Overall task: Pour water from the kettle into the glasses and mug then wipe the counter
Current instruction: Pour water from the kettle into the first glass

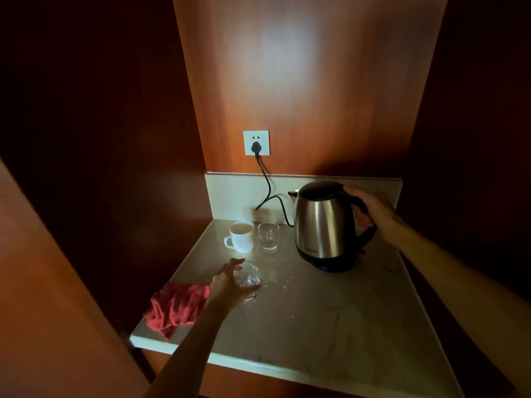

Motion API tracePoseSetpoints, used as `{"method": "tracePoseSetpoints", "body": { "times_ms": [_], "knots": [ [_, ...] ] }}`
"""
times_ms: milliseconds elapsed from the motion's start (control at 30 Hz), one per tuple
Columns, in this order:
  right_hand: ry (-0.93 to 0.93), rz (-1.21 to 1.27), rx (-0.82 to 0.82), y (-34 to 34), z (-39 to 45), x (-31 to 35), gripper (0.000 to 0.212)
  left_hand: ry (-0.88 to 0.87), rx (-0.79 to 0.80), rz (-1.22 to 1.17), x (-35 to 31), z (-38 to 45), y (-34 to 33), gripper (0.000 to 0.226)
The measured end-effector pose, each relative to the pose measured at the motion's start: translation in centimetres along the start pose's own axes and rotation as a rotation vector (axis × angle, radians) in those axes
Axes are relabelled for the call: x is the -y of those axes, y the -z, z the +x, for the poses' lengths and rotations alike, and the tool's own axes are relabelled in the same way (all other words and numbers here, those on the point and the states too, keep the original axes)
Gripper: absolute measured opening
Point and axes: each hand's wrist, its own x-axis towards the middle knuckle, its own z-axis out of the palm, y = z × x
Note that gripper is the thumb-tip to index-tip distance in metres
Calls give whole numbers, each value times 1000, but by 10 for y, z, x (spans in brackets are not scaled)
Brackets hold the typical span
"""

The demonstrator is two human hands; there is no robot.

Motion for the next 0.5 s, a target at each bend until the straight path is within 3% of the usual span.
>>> {"method": "tracePoseSetpoints", "body": {
  "times_ms": [167, 500],
  "knots": [
    [-37, -86, 211, -13, -15, 5, 56, -41, 71, -39, 10, 0, 6, 86],
    [-62, -351, 385, -48, -41, 15, 63, -80, 123, -45, 15, -7, 11, 86]
  ]
}}
